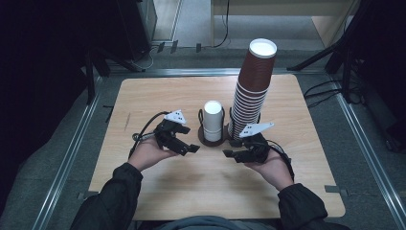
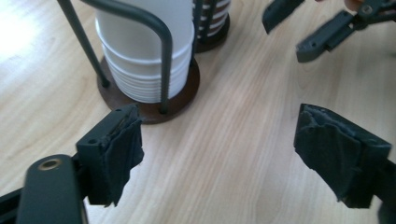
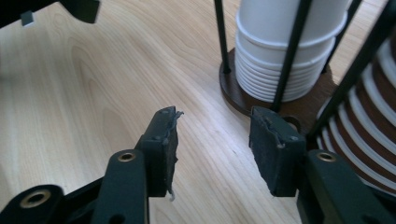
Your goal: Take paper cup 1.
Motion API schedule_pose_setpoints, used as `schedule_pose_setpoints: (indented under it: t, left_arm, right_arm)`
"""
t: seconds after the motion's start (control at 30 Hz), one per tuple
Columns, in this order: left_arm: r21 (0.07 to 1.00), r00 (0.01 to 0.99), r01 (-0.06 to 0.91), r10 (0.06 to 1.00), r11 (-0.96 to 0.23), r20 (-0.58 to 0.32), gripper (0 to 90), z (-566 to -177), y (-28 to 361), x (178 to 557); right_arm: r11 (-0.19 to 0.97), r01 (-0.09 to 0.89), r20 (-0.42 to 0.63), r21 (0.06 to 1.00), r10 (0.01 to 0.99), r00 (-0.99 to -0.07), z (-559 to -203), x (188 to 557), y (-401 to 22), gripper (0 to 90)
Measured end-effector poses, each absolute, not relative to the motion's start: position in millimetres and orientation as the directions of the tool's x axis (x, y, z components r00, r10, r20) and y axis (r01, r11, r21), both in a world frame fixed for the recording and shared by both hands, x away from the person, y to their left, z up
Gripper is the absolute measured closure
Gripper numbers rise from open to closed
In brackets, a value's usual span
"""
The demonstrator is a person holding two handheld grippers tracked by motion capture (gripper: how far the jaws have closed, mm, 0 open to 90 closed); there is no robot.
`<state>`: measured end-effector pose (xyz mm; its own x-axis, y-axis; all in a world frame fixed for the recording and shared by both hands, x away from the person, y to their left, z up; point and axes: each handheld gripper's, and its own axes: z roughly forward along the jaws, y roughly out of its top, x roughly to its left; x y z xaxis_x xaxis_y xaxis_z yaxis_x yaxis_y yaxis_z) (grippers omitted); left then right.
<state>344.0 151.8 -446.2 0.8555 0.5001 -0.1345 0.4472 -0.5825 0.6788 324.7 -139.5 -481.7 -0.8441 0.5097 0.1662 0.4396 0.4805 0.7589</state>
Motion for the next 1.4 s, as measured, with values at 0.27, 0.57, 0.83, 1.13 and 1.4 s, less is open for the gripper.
schedule_pose_setpoints:
  t: [0.27,0.57,0.83,1.13,1.4]
  left_arm:
    - [0.675,0.857,0.438,0.502,-0.593,-0.115,11.7,-434,149,362]
    - [0.671,0.872,0.407,0.481,-0.620,-0.085,11.8,-416,140,379]
    - [0.668,0.892,0.369,0.448,-0.646,-0.060,13.0,-402,125,400]
    - [0.670,0.903,0.346,0.426,-0.657,-0.049,13.5,-396,111,417]
    - [0.669,0.902,0.360,0.427,-0.651,-0.070,14.7,-402,106,429]
  right_arm:
    - [0.477,0.449,0.170,0.755,0.519,-0.837,-485,327,-132,58.8]
    - [0.469,0.464,0.158,0.752,0.554,-0.817,-487,333,-122,67.1]
    - [0.419,0.503,0.176,0.756,0.610,-0.772,-494,337,-106,79.9]
    - [0.350,0.526,0.169,0.775,0.688,-0.706,-506,341,-87,89.3]
    - [0.322,0.510,0.142,0.798,0.721,-0.678,-511,344,-79,89.3]
